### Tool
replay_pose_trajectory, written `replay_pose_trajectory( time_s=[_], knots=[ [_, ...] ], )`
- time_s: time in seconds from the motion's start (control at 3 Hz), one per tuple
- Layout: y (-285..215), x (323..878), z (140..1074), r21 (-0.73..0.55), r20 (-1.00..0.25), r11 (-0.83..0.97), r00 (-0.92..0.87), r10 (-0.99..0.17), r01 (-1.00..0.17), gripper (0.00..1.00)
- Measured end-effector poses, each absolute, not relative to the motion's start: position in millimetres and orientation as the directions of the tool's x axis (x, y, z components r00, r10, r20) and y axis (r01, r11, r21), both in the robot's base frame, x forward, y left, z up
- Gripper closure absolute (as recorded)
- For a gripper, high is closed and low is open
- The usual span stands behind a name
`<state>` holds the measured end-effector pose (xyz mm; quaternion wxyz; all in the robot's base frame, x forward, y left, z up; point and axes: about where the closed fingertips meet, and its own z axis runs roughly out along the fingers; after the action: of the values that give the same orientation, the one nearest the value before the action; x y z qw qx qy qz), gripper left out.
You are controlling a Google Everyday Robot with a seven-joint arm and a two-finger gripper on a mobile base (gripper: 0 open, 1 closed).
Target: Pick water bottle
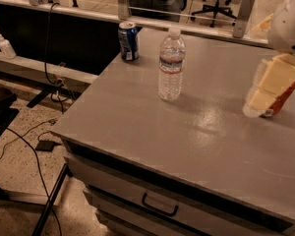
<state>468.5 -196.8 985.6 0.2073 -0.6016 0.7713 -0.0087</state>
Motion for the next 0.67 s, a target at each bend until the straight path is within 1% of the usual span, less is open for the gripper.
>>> replay_pose_trajectory(
  time_s=[0.33,0.67],
  knots=[
    [-150,530,990,-0.259,-0.469,0.298,-0.150,-0.870,-0.919,0.00],
    [-129,564,989,-0.255,-0.548,0.345,-0.159,-0.821,-0.903,0.00]
  ],
)
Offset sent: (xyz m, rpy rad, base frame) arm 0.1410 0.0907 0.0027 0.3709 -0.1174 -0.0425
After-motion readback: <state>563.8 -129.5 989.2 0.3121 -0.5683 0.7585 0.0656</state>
